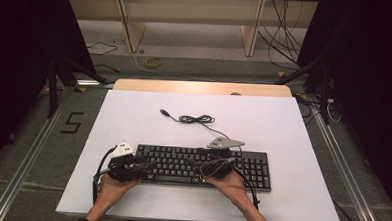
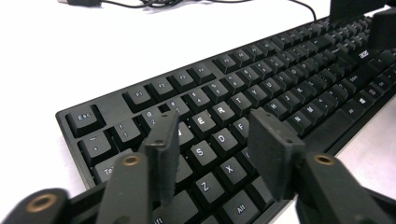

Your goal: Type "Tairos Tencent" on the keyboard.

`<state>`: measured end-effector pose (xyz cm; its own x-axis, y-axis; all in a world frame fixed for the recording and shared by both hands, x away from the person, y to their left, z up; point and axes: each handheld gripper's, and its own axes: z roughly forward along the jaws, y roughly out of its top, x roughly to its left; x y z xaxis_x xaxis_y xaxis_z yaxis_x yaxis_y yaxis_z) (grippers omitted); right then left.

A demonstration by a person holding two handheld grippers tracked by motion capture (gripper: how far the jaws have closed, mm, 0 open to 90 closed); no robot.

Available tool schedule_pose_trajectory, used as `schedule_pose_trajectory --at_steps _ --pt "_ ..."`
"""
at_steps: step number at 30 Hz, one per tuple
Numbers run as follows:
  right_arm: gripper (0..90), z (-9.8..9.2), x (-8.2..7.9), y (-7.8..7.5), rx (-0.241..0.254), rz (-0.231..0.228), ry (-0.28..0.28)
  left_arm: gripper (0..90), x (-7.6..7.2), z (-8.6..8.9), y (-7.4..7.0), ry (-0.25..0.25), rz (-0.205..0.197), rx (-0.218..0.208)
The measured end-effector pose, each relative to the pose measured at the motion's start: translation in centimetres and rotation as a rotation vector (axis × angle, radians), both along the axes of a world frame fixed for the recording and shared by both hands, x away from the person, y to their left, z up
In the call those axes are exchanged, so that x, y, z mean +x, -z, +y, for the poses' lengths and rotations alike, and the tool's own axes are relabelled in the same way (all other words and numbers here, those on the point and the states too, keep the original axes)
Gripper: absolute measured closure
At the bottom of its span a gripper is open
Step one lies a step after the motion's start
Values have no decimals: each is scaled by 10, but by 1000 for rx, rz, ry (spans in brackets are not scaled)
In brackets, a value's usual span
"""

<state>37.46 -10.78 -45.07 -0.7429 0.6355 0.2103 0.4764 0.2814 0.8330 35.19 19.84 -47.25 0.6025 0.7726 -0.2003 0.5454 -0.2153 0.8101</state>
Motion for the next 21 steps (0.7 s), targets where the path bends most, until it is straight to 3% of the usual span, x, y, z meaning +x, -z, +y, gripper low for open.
schedule_pose_trajectory --at_steps 10,21 --pt "581 9 4 1 -33 5 -9 434 -3 2 -2 0 -28 -71" --pt "777 17 9 6 -80 21 -13 369 -5 3 -3 3 -42 -99"
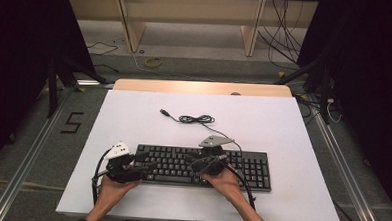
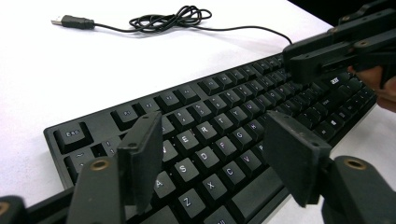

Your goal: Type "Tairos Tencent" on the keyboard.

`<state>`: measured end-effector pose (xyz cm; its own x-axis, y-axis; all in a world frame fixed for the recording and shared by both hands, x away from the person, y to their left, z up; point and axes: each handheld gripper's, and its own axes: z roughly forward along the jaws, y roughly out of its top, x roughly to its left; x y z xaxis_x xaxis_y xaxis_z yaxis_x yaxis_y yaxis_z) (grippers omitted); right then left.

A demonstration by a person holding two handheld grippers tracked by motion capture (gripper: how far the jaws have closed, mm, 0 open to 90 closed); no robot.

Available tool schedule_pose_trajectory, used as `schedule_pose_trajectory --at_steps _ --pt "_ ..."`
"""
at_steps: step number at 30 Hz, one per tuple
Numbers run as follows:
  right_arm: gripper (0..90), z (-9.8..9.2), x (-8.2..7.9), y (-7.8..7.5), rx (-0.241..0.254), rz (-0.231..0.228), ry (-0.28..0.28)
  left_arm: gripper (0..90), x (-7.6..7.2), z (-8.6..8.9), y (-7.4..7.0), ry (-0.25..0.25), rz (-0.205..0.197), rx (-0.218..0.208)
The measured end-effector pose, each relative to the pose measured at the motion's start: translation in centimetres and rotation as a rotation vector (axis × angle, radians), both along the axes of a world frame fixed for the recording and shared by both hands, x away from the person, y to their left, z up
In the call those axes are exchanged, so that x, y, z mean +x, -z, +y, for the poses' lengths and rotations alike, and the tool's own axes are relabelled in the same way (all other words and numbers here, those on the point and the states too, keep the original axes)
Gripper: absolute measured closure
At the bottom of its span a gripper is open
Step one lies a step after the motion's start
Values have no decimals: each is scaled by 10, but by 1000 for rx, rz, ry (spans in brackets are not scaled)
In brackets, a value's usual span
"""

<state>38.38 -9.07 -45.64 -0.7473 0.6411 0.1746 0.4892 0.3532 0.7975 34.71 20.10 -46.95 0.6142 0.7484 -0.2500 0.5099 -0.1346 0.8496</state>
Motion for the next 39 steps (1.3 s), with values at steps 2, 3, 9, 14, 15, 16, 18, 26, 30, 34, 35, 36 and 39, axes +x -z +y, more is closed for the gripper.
schedule_pose_trajectory --at_steps 2,3,9,14,15,16,18,26,30,34,35,36,39 --pt "810 1 1 2 -13 6 4 358 0 0 0 0 -1 -4" --pt "825 1 1 3 -19 11 3 353 -1 0 -1 0 -11 -5" --pt "890 4 3 7 -52 13 4 333 -1 0 -1 1 -13 -9" --pt "900 7 5 12 -74 18 2 327 -1 0 -1 0 -14 -9" --pt "900 8 5 13 -77 23 4 326 -1 0 -1 1 -14 -9" --pt "900 9 5 13 -78 23 4 325 -1 0 -1 1 -14 -9" --pt "900 10 5 14 -88 28 4 324 -1 0 -1 1 -13 -8" --pt "900 11 8 19 -106 33 7 322 -1 1 -1 -2 -12 -6" --pt "900 12 8 21 -115 35 8 322 -1 0 -1 -1 -12 -5" --pt "900 13 8 22 -120 38 10 322 -1 0 -1 1 -13 -3" --pt "900 14 8 24 -129 43 7 322 -1 1 -1 0 -13 -3" --pt "900 14 7 25 -120 40 8 322 -1 1 -1 -1 -13 -3" --pt "900 14 8 25 -117 45 6 322 -1 1 0 -1 -13 1"
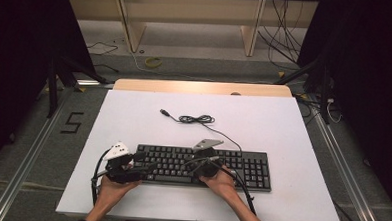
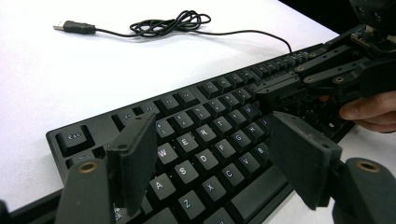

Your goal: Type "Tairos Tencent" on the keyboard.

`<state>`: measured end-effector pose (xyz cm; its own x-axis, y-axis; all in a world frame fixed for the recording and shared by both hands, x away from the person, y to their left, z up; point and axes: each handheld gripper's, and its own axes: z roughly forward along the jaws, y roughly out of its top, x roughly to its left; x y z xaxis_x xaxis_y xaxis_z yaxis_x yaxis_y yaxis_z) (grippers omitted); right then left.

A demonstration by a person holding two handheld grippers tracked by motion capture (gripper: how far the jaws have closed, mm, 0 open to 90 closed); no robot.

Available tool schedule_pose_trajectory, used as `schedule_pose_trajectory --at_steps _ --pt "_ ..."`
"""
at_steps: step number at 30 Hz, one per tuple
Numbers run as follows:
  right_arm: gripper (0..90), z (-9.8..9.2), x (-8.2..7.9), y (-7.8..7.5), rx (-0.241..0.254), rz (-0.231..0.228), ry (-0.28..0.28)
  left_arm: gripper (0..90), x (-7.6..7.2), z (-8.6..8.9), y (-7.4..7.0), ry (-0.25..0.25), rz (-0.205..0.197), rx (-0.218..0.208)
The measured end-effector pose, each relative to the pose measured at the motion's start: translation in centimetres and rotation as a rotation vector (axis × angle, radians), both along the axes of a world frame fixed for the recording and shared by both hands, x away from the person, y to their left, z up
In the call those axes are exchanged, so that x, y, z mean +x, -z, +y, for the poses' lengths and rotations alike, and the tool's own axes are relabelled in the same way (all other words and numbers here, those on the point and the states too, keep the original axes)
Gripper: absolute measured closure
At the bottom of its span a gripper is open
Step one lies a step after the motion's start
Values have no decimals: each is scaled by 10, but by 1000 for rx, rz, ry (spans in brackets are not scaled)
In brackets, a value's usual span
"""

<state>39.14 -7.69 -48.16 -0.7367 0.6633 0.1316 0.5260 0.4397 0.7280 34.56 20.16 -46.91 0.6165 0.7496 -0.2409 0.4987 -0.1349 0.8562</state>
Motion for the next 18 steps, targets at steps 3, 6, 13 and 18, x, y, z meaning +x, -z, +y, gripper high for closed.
schedule_pose_trajectory --at_steps 3,6,13,18 --pt "900 0 0 0 -2 -8 0 322 0 0 0 0 -1 0" --pt "900 0 0 0 1 -4 5 322 0 0 0 0 0 2" --pt "870 -5 -2 -7 51 3 11 323 1 0 0 2 0 -1" --pt "823 -10 -4 -13 74 -11 16 325 1 0 0 4 5 -6"
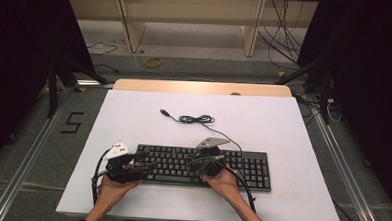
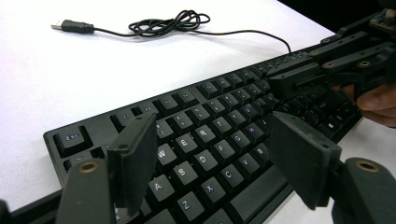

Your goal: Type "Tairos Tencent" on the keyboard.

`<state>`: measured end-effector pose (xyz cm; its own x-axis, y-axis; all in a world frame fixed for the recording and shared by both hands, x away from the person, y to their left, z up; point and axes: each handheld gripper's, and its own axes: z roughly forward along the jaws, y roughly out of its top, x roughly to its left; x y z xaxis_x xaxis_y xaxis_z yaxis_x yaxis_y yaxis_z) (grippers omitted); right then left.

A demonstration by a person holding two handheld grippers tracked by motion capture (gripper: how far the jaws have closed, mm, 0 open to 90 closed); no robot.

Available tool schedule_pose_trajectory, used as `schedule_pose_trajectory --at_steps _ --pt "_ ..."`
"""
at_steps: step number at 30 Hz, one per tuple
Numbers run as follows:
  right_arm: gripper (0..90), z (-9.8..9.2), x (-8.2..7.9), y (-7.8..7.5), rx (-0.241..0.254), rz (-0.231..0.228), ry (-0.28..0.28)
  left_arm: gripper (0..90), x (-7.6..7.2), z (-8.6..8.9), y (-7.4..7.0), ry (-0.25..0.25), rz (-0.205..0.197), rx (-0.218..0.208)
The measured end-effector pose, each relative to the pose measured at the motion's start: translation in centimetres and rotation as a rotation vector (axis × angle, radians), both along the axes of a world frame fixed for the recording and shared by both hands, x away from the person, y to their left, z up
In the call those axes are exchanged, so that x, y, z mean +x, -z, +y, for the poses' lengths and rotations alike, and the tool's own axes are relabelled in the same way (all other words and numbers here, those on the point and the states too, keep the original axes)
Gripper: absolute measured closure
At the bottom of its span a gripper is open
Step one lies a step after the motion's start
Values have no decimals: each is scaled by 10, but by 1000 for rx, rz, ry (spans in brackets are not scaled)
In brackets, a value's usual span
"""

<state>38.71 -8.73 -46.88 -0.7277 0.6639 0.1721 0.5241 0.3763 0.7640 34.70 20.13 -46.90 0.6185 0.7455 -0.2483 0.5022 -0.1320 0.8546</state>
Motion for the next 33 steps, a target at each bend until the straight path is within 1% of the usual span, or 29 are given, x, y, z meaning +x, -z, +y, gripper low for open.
schedule_pose_trajectory --at_steps 2,5,8,11,13,16,19,21,24,26,28,30,33 --pt "784 -3 -1 -2 7 -9 -3 327 1 0 0 -4 3 -6" --pt "732 -8 -3 -4 26 -10 1 330 3 0 0 -6 11 -19" --pt "677 -13 -5 -5 37 -12 4 332 4 0 0 -4 18 -20" --pt "609 -16 -7 -7 49 -13 2 337 6 -2 0 -1 28 -9" --pt "579 -19 -9 -9 54 -17 0 347 7 -3 0 2 38 -11" --pt "534 -23 -12 -13 71 -20 -2 363 9 -6 -1 8 46 1" --pt "497 -27 -14 -16 79 -29 -1 397 12 -9 -2 10 62 11" --pt "481 -29 -16 -17 82 -42 0 429 15 -13 -2 21 77 24" --pt "446 -33 -18 -18 91 -38 2 485 18 -17 -2 38 90 47" --pt "430 -35 -20 -18 96 -44 4 519 20 -19 -1 36 111 56" --pt "412 -37 -21 -18 100 -49 7 548 23 -20 0 41 122 68" --pt "403 -39 -23 -19 103 -52 10 583 25 -21 0 47 127 71" --pt "389 -42 -25 -18 105 -56 12 627 29 -25 0 56 134 88"
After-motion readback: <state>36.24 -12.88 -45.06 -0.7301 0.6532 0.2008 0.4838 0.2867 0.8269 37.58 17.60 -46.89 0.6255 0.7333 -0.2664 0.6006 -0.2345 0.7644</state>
